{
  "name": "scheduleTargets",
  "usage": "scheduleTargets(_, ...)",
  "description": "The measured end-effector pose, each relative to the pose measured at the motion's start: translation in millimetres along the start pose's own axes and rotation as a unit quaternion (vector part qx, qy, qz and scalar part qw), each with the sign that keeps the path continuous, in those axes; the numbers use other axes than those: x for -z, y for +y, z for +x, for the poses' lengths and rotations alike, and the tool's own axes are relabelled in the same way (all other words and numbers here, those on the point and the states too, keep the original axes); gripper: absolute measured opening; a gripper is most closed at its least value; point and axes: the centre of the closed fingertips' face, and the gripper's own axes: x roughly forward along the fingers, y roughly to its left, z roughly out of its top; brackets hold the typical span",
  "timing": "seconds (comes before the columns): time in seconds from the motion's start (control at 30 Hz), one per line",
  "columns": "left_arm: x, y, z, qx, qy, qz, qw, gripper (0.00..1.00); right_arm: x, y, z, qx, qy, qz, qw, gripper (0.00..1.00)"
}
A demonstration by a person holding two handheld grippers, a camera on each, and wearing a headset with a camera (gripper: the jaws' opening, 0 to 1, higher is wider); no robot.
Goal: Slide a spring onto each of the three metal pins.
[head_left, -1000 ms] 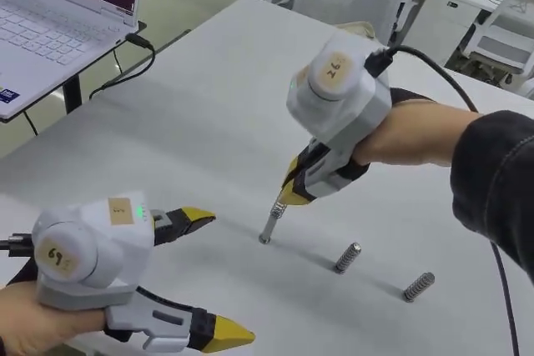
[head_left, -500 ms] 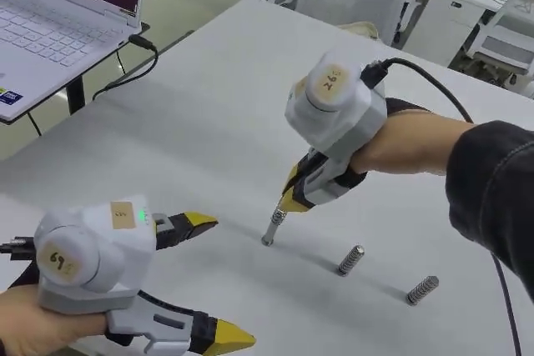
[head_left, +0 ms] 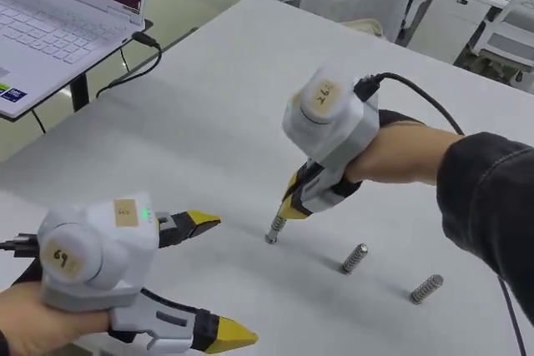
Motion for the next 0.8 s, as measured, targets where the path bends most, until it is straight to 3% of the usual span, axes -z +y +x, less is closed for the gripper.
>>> scheduleTargets(0.8,-0.5,1.5,-1.2,-0.002,0.001,0.003,1.0000,0.82,12.9,4.1,18.3,0.002,0.009,0.004,0.9999,0.08)
